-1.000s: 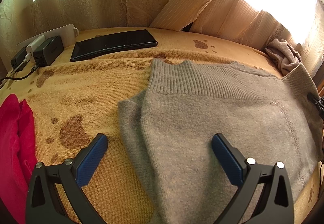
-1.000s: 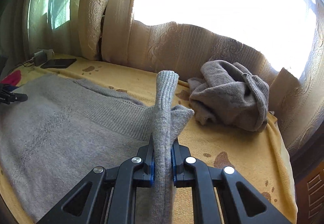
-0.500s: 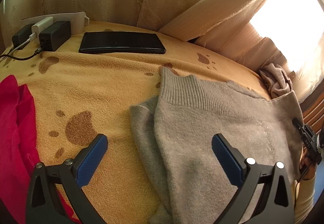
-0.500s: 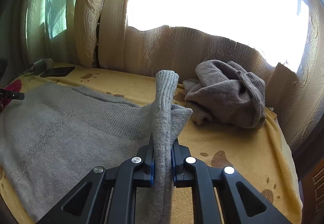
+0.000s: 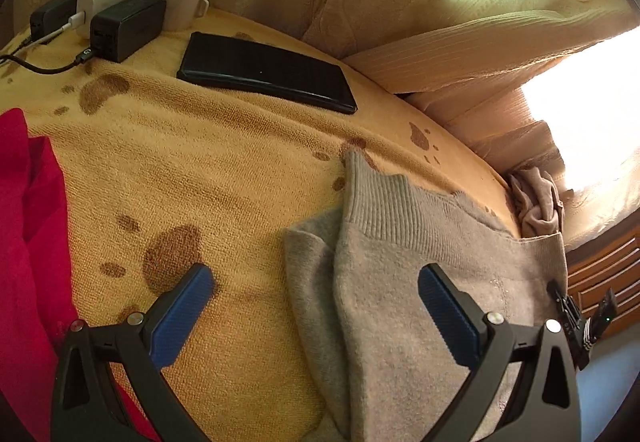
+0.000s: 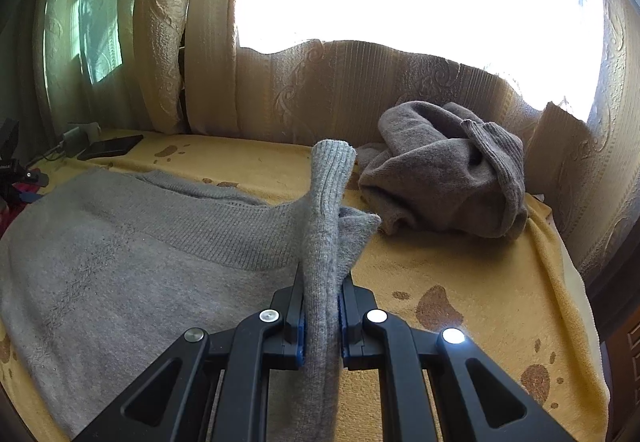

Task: Fold clothes
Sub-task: 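Pinch the same sweater edge with the left gripper beside the right gripper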

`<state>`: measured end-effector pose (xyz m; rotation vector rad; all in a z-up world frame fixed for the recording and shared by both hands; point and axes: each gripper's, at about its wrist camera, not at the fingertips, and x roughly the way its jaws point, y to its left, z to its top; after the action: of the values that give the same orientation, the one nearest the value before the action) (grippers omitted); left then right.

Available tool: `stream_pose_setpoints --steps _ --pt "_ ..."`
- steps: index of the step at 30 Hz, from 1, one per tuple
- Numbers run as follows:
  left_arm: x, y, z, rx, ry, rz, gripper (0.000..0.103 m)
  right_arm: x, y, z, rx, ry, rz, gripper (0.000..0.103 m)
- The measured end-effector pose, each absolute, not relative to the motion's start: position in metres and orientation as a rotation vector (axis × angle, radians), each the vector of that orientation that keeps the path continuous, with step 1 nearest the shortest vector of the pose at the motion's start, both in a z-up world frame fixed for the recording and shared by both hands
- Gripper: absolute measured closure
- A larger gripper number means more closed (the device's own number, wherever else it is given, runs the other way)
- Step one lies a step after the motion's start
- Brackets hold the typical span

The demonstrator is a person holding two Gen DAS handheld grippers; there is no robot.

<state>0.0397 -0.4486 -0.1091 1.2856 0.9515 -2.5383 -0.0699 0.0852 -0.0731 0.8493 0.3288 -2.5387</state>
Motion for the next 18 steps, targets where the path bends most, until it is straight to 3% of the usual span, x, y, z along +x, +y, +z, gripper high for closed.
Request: stream_pose_setpoints --steps 3,4,5,8,10,14,18 --pt "0.036 -0.437 -0.11 1.343 0.991 -2.572 0.001 -0.071 0.087 -0.074 0.856 0.32 -2.537 0.09" --pt "0.033 -0.43 -0.109 1.376 0.973 -2.593 0.014 -0.072 0.087 -0.075 0.858 0.317 -2.536 0.09" --pt "0.031 -0.423 -0.109 1.41 0.93 -2.606 0.039 -0.073 0.088 -0.076 0.861 0.311 -2.535 0.09" --pt "0.028 -0.416 -0.109 1.439 0.816 -2.565 0.064 -0.075 0.09 -0.076 0.869 0.291 -2.53 0.09" --pt "0.029 -0.42 -0.11 1.438 0.834 -2.538 0.075 -0.075 0.092 -0.076 0.872 0.279 -2.528 0.09" --pt "0.035 -0.423 -0.109 1.398 0.867 -2.548 0.089 -0.076 0.093 -0.077 0.876 0.266 -2.528 0.09" --pt "0.041 -0.406 -0.092 1.313 0.743 -2.606 0.091 -0.076 0.096 -0.076 0.874 0.246 -2.532 0.09"
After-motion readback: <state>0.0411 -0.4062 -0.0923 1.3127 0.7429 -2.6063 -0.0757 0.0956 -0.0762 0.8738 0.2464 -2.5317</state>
